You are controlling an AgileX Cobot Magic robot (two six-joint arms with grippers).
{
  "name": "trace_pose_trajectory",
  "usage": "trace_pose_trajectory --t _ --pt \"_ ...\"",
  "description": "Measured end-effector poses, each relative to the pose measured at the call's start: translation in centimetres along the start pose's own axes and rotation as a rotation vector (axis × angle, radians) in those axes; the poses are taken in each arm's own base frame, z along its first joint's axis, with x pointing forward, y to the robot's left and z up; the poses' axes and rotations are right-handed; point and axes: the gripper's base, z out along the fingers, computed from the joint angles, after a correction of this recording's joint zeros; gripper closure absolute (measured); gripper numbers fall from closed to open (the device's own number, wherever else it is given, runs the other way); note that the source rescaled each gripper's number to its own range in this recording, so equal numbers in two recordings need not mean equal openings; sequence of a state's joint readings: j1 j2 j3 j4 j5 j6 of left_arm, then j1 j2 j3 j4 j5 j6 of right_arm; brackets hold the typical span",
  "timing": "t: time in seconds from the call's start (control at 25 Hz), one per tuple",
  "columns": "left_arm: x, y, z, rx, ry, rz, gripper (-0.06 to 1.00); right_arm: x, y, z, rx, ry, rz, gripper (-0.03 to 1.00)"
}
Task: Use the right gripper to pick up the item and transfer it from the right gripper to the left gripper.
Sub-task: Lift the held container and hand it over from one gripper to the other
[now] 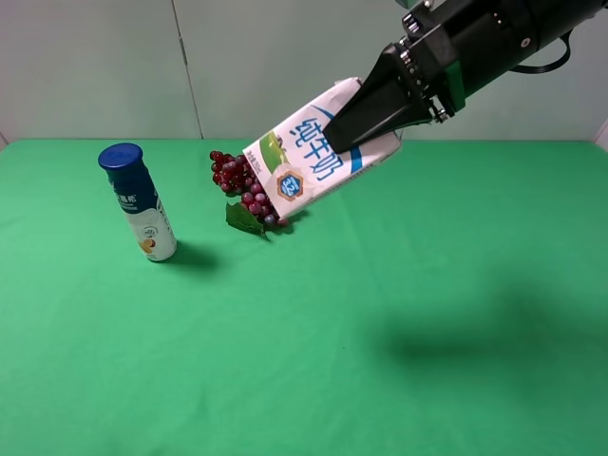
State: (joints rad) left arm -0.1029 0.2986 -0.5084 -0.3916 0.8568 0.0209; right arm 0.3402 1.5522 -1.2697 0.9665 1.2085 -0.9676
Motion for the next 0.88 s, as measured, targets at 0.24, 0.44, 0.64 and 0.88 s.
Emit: trace_pose_trajectory --t 0.24,0.44,0.64,0.88 --pt "-2.2 -0.4 2.7 0.098 0.037 0.049 0.1 -0.2 0.1 0.0 -0.014 -0.021 0.006 0.97" --pt "-3.7 -1.0 4.9 0.211 0.027 0.067 0.1 -0.2 0.1 0.0 -0.015 -0.023 0.002 0.97" --pt "-4.8 -1.4 7.0 0.32 0.034 0.086 0.1 -0.2 0.1 0.0 -0.015 -0.023 -0.004 0.97" --pt "-5.8 -1.8 9.2 0.449 0.014 0.115 0.1 -0.5 0.3 0.0 -0.036 -0.053 0.009 0.97"
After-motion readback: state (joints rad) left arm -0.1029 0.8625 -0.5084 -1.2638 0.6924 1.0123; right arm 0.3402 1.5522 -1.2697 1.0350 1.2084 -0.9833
